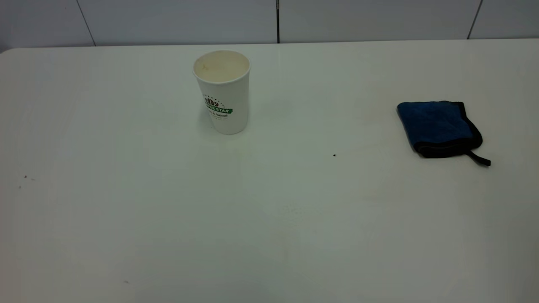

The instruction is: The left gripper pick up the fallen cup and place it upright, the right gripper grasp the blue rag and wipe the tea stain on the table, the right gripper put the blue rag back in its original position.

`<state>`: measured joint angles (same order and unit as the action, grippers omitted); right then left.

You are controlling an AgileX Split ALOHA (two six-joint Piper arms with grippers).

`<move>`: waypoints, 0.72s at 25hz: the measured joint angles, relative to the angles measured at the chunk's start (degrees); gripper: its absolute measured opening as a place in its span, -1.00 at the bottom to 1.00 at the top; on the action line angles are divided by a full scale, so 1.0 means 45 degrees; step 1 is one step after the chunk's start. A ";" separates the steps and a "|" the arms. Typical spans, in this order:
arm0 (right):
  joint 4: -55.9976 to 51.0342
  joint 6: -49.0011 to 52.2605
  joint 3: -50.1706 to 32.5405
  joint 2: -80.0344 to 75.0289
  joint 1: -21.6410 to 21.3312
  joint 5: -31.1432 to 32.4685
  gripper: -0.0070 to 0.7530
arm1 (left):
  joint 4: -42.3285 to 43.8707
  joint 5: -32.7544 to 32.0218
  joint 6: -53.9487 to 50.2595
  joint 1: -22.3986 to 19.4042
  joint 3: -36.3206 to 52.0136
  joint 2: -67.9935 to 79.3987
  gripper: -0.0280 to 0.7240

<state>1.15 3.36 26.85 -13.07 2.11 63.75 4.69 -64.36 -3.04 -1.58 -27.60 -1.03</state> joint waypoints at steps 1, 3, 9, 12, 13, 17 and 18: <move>0.0000 0.0000 0.0000 0.0164 0.0000 -0.0013 0.45 | 0.0000 0.0000 0.0000 0.0000 0.0000 0.0000 0.29; 0.0000 0.0000 0.0000 0.0769 0.0000 -0.0026 0.45 | 0.0000 0.0000 0.0000 0.0000 0.0000 0.0000 0.29; 0.0000 0.0000 0.0000 0.2918 -0.0039 0.0021 0.45 | 0.0000 0.0000 0.0000 0.0000 0.0000 0.0000 0.29; 0.0000 0.0000 0.0000 0.3110 -0.0039 0.0023 0.45 | 0.0000 0.0000 0.0000 0.0000 0.0000 0.0000 0.29; 0.0010 0.0003 0.0000 0.3110 -0.0039 0.0023 0.45 | 0.0000 0.0000 0.0000 0.0000 0.0000 0.0000 0.29; 0.0031 0.0003 0.0000 0.3110 -0.0039 0.0023 0.45 | 0.0000 0.0000 0.0000 0.0000 0.0000 0.0000 0.29; 0.0031 0.0003 0.0000 0.3110 -0.0039 0.0023 0.45 | 0.0000 0.0000 0.0000 0.0000 0.0000 0.0000 0.29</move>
<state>1.29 3.37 26.85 0.92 1.94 63.86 4.69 -64.36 -3.04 -1.58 -27.60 -1.03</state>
